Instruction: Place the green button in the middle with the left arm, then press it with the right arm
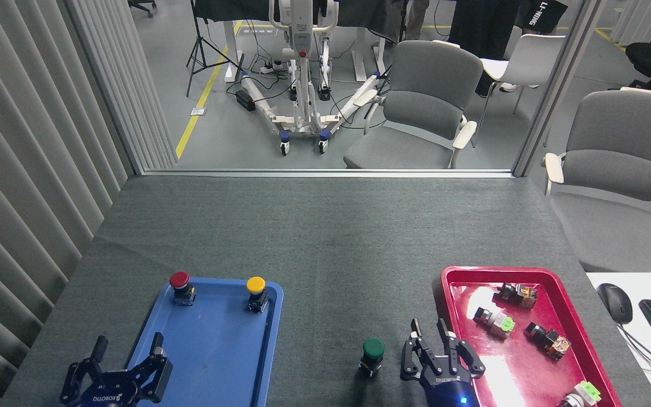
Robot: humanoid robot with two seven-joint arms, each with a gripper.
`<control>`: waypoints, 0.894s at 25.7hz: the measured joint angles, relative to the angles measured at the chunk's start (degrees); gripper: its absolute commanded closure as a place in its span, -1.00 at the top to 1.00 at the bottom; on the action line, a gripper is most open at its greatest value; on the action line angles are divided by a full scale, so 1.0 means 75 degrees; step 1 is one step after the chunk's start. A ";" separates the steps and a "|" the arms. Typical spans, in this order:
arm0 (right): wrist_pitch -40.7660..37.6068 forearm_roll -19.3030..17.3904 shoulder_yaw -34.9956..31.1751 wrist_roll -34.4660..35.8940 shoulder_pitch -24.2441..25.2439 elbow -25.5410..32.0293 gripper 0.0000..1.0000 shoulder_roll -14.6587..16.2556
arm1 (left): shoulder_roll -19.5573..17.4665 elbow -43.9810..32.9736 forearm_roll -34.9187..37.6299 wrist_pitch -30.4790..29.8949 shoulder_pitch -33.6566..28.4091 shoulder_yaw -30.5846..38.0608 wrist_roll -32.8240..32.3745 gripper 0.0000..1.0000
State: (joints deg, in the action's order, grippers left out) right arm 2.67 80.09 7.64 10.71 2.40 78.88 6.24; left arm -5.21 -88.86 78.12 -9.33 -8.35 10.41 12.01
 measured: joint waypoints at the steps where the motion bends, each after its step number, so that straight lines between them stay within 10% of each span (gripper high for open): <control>1: 0.0000 -0.0001 -0.0148 0.0029 0.0067 0.0004 0.95 0.0032 | 0.0000 0.0000 -0.0012 0.0000 0.0000 0.0003 0.0000 1.00; 23: -0.0065 0.0129 -0.0840 0.0702 0.0635 0.0338 0.99 0.0398 | -0.0004 0.0000 -0.0145 -0.0045 -0.0001 0.0005 0.0008 1.00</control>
State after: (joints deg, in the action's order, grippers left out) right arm 2.18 81.06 1.34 15.97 7.17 81.42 9.22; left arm -5.24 -88.86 77.03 -9.67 -8.36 10.44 12.08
